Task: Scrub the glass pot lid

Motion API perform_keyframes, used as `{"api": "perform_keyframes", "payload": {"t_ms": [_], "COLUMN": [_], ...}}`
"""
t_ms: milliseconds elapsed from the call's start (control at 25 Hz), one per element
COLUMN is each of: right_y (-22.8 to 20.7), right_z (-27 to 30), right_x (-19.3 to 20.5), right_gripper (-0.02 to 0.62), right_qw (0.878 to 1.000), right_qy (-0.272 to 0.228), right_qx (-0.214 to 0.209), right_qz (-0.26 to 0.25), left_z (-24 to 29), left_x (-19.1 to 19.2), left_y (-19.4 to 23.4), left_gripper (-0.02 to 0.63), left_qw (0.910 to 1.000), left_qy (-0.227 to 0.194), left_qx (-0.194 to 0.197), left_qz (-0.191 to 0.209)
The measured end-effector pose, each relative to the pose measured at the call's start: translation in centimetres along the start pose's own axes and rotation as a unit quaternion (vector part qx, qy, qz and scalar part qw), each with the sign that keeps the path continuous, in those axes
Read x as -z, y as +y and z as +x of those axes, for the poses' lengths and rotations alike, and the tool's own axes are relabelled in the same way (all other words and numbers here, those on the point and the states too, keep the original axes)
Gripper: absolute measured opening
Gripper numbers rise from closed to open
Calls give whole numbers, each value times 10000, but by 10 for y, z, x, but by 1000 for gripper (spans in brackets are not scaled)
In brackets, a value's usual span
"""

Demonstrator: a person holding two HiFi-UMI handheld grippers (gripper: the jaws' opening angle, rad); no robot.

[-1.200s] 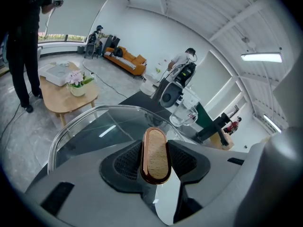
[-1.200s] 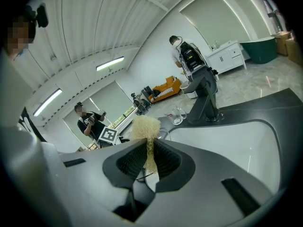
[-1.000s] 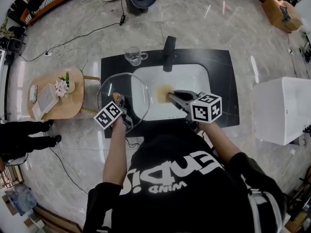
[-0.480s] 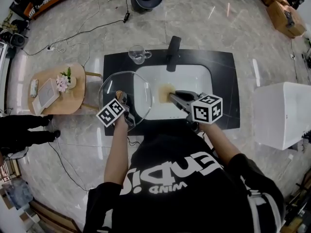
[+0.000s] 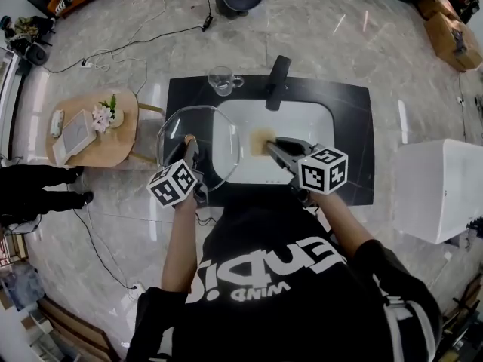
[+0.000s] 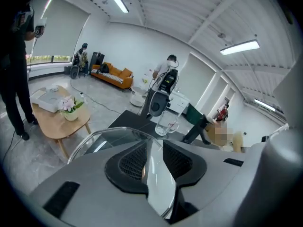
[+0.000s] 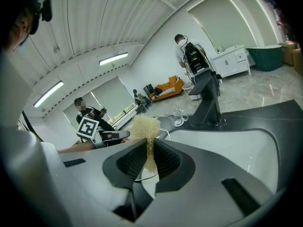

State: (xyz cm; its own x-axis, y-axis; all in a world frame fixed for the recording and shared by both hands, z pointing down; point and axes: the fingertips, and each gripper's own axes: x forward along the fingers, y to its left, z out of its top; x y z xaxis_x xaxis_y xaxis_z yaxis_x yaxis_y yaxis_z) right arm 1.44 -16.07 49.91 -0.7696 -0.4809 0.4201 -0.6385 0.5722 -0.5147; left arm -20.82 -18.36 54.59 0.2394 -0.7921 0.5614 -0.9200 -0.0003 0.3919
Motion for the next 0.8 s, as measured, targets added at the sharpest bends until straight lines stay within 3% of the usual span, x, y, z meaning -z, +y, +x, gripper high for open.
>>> {"api": "perform_keyframes", "payload": {"t_ms": [80, 160, 520, 800], "right_y": [2, 5, 15, 21], "right_z": [0, -1, -3, -3], "right_x": [-2, -3, -22, -33], "right_gripper": [37, 37, 37, 37], "right_qw": [9999, 9994, 9914, 9835], "right_qy": [-6, -21, -384, -855], "right_qx": [38, 92, 507, 733], "right_qz": [-141, -323, -1144, -1417], "left_z": [-15, -29, -78, -88], "left_x": [-10, -19, -45, -38], "left_y": [-12, -24, -70, -75], "left_gripper": [58, 20, 14, 14], "left_qw": [9996, 9985, 9837, 9691], "left_qy": [-155, -316, -1230, -1733], "left_qx": [134, 340, 937, 978], "left_qz": [187, 282, 915, 1455]}}
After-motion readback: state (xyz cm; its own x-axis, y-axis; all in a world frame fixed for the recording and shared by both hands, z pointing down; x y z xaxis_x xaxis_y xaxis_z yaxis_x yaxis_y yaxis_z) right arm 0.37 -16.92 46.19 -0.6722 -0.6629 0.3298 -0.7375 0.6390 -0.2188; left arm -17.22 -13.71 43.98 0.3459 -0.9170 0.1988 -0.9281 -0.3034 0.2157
